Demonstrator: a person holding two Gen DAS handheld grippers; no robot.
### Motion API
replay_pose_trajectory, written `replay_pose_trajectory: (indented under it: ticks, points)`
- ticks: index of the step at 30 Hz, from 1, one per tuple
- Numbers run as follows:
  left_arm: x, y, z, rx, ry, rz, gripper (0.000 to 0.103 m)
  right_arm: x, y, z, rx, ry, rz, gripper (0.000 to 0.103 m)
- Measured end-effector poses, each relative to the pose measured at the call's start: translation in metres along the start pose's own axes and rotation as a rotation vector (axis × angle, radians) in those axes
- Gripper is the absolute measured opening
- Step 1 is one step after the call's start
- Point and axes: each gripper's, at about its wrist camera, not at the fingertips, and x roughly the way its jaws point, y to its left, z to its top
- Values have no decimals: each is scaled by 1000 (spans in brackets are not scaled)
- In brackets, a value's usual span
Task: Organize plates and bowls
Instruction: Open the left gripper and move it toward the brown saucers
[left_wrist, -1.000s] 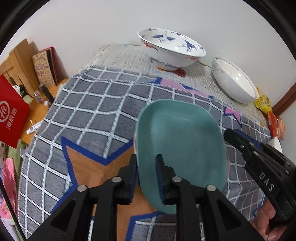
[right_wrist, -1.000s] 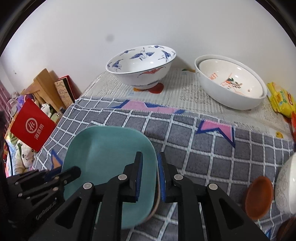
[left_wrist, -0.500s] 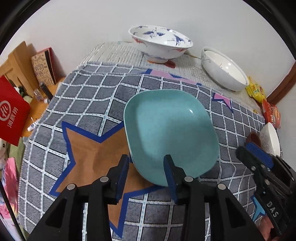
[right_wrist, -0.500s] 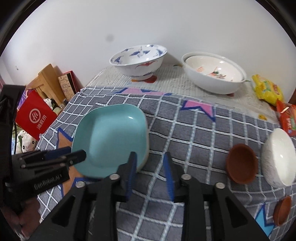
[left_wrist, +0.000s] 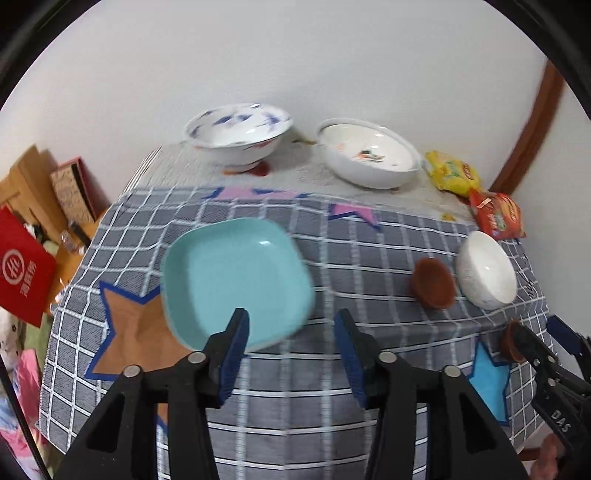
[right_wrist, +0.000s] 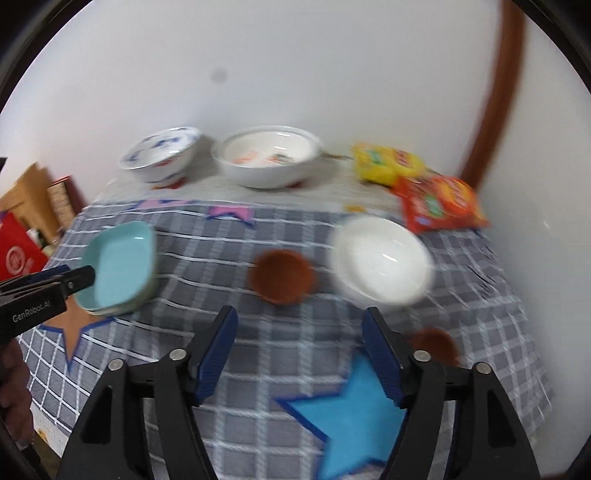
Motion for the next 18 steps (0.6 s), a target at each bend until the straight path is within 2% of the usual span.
replay_pose_trajectory:
  ticks: [2,6,15,18]
  points:
    - [-5,-19,-1,19,-8,-5,55,-9,-27,-7,47,12,-23,75]
    - [-10,-52,-4,59,11,-42,61,-24,-61,-22,62,-39,-27,80]
    - [-8,-95,-12,98,-6,-44,61,-26,-131,-51,183,-100,28,81]
    - [0,-101,-11,97,-6,-50,61,-16,-152,-55,220,-83,57,81]
